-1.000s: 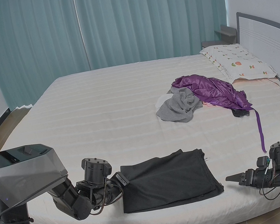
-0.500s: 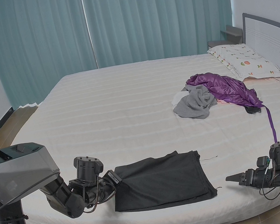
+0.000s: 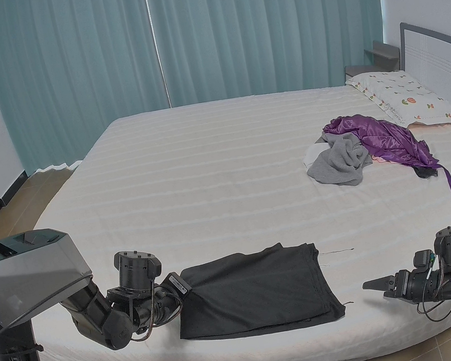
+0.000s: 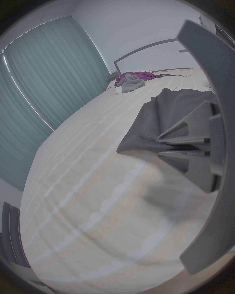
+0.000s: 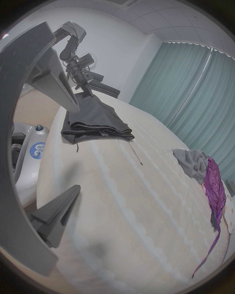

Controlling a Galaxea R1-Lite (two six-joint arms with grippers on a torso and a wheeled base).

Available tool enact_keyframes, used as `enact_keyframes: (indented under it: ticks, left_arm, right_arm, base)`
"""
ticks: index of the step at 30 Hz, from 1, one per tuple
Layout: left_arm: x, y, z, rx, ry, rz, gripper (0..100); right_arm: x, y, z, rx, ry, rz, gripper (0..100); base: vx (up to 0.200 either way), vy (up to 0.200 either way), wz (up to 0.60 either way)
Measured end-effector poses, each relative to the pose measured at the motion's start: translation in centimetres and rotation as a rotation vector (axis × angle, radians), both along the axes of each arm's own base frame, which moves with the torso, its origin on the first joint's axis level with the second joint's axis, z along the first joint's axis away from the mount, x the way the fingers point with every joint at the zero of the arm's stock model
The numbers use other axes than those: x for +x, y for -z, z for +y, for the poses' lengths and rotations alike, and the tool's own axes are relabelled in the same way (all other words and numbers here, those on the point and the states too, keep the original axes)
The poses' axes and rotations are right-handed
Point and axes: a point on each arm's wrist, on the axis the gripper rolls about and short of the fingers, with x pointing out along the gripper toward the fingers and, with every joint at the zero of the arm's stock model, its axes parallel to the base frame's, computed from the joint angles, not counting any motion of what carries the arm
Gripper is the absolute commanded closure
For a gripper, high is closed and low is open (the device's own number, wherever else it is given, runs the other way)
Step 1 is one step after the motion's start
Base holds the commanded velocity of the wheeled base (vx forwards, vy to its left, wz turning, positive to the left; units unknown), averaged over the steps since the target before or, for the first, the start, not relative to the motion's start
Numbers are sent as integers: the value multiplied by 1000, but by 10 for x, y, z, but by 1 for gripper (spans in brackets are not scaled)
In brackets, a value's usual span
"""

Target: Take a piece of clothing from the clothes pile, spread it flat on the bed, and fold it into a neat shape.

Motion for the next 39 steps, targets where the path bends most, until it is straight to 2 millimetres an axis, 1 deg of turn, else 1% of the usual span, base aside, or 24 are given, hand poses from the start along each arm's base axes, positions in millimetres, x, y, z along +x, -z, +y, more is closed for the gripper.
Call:
enact_keyframes:
  ticks: [13,18,23,26,37,38,39]
  left_arm:
    - [0,0,0,3,-4,-1,100]
    - [0,0,0,3,-5,0,100]
    - [-1,0,0,3,-6,3,100]
    - [-2,0,0,4,-5,4,100]
    - [-7,2,-2,6,4,19,100]
    - [-7,2,-2,5,4,19,0]
    - [-7,2,-2,5,4,21,0]
  right_arm:
    - [3,-5,6,39,10,-5,0]
    - [6,-9,12,103,67,20,0]
    - [12,-13,21,97,130,-6,0]
    - [15,-14,26,99,134,-20,0]
    - [16,-14,29,106,126,-20,0]
    - [16,-14,29,111,129,-17,0]
    - [16,-14,29,118,134,-11,0]
  base:
    - [0,200,0]
    - [0,200,0]
    - [0,0,0]
    - [0,0,0]
    - [0,0,0]
    - [0,0,0]
    - [0,0,0]
